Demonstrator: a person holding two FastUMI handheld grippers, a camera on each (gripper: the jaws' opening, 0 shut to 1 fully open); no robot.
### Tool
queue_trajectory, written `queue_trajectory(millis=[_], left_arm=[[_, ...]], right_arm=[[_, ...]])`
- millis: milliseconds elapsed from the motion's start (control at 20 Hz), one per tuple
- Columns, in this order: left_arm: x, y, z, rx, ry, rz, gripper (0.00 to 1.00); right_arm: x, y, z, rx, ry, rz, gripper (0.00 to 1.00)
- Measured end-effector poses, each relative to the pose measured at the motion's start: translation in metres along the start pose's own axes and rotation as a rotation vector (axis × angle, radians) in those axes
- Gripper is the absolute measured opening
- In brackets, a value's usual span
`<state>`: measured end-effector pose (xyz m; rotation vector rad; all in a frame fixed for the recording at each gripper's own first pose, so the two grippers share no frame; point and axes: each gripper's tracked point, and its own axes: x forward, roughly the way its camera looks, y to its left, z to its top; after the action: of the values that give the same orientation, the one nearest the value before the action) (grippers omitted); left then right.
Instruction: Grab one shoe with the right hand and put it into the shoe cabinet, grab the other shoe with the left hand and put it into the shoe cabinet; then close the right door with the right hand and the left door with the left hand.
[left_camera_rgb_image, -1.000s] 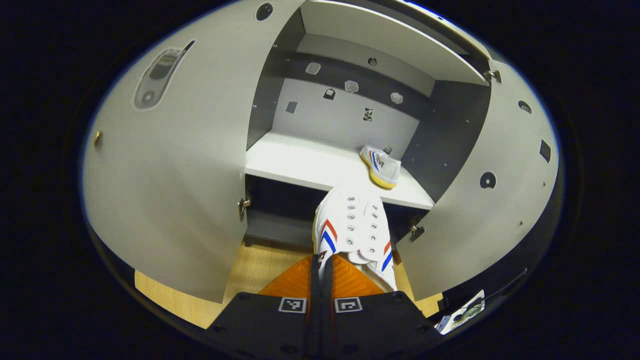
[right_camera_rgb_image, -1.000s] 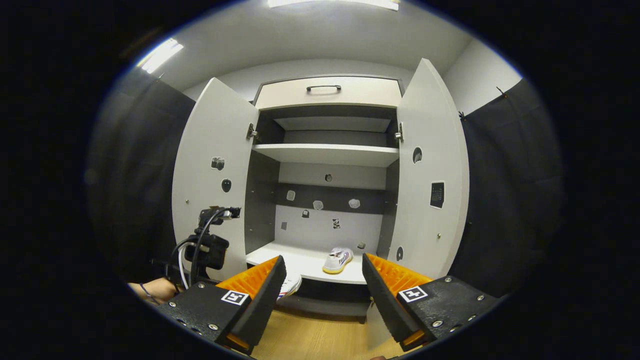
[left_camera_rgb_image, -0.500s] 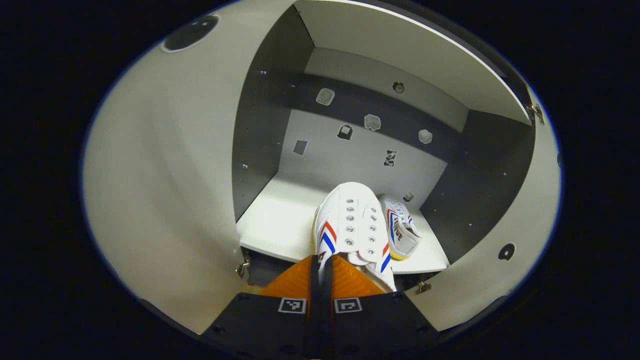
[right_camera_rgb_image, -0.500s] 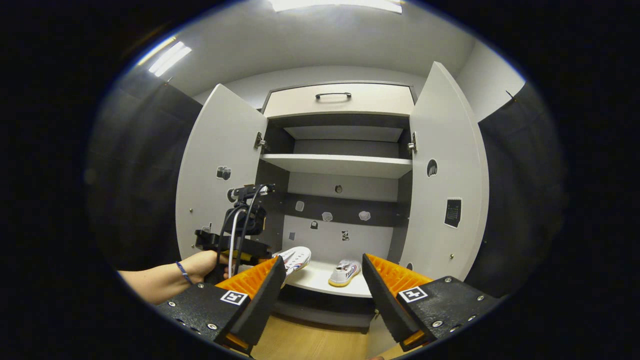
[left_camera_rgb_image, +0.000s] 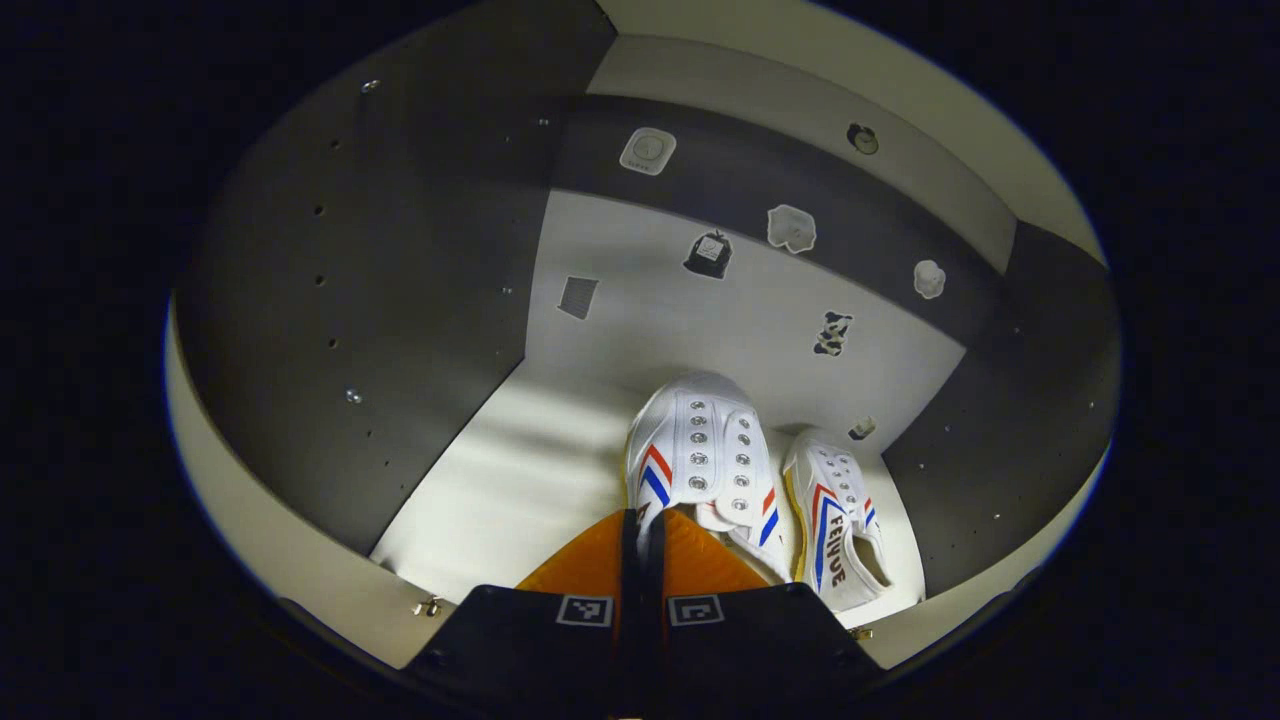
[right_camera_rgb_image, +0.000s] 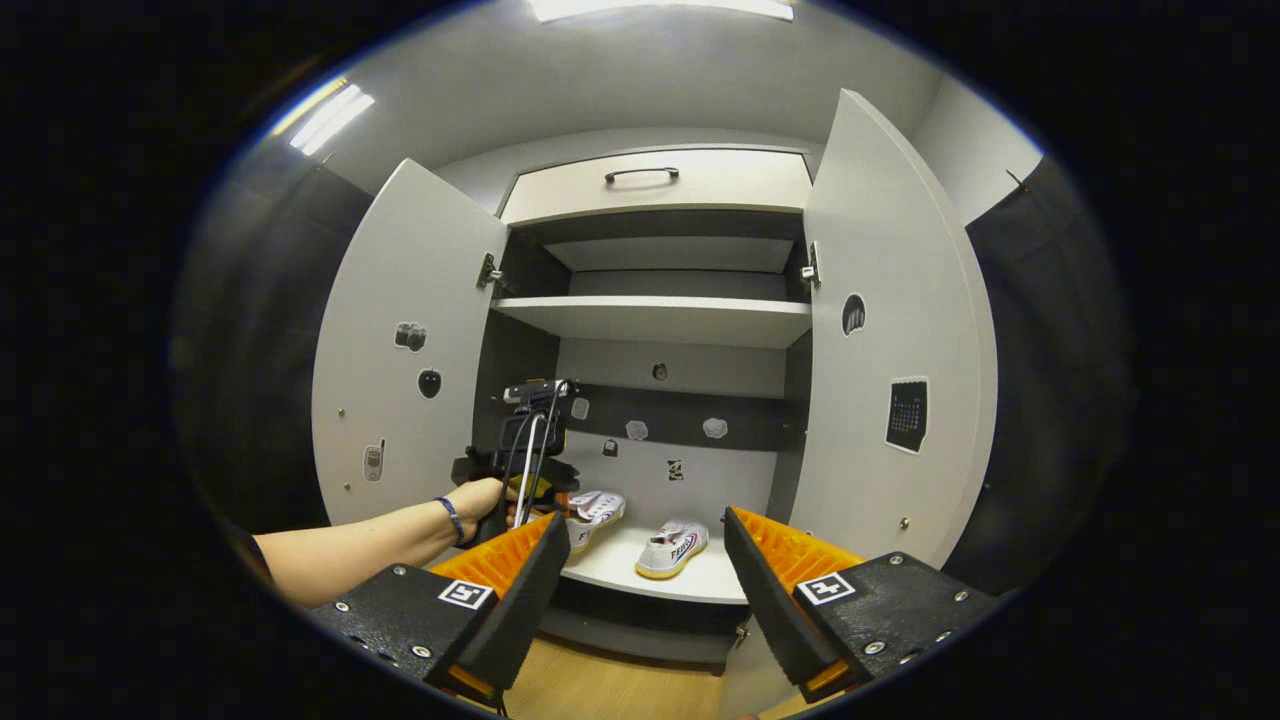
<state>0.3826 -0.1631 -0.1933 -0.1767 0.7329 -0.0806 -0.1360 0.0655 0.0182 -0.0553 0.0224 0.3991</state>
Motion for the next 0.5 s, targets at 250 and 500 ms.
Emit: queue_trajectory(millis=[250, 500], left_arm=[[0.005, -0.003, -0.021, -0.015, 0.017, -0.034, 0.29], [-0.055, -0.001, -0.018, 0.042, -0.113, -0.026, 0.98]], right_arm=[[0.003, 0.005, -0.004, 0.011, 0.004, 0.004, 0.95], [-0.006, 0.019, -0.005, 0.007, 0.014, 0.031, 0.95]])
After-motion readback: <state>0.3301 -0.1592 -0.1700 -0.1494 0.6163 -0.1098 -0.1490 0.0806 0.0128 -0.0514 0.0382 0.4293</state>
